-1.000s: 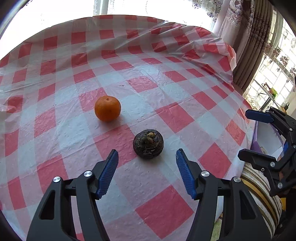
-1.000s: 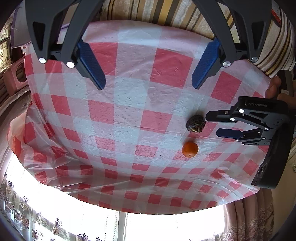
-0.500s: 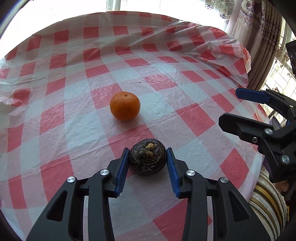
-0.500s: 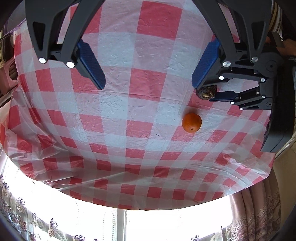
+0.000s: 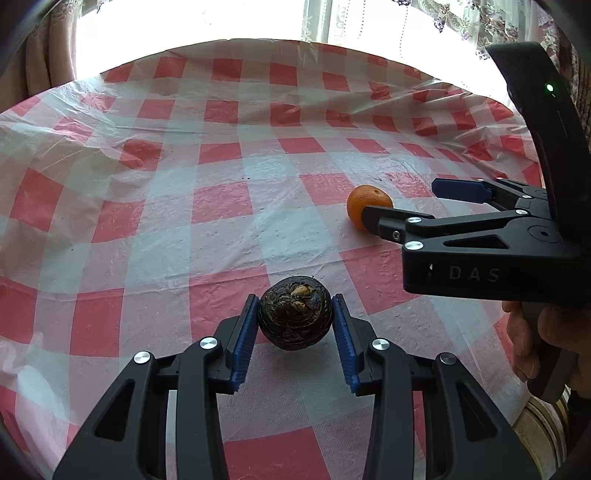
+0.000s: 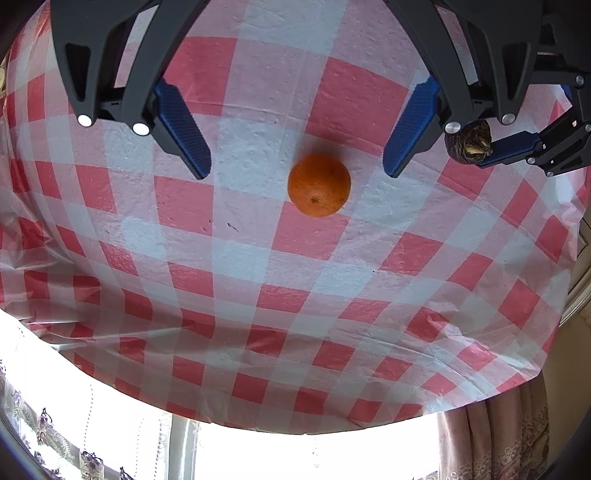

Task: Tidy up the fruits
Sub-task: 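Grasp the dried fruit with the left tool while the right tool grasps the orange, then carry the dried fruit and orange over the white box with both tools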

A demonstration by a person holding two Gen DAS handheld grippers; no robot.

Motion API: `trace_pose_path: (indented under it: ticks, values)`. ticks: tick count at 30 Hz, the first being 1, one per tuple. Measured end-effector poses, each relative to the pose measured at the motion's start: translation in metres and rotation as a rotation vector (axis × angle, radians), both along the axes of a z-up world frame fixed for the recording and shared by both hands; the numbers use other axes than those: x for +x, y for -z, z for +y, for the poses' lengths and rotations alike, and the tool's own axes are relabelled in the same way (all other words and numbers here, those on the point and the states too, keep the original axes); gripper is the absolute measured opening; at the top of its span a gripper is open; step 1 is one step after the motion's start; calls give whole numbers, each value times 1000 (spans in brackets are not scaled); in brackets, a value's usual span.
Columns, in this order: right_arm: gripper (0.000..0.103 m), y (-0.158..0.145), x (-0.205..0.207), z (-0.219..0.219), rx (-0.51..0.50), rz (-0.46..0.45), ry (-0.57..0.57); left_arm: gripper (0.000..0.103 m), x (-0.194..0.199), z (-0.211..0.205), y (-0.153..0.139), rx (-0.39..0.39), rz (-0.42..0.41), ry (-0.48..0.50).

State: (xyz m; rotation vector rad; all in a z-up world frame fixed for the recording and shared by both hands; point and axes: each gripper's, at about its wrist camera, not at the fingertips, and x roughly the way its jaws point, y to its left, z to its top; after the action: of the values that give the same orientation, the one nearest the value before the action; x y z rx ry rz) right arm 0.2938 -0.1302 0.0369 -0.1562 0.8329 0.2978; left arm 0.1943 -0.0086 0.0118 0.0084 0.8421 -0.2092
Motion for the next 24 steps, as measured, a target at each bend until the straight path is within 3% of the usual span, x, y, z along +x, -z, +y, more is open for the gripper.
trace_pose_path:
  ticks: [6, 8, 10, 24]
  values:
    - [79, 14, 12, 16, -20, 44, -11, 38, -3, 2, 0, -12, -6, -5]
    - [55, 17, 17, 16, -14, 67, -12, 38, -4, 2, -1, -16, -8, -3]
    - [42, 20, 19, 14, -8, 86, -8, 38, -4, 1, 0, -14, -6, -1]
    - [40, 19, -16, 3, -25, 84, -19, 38, -17, -4, -2, -8, -6, 2]
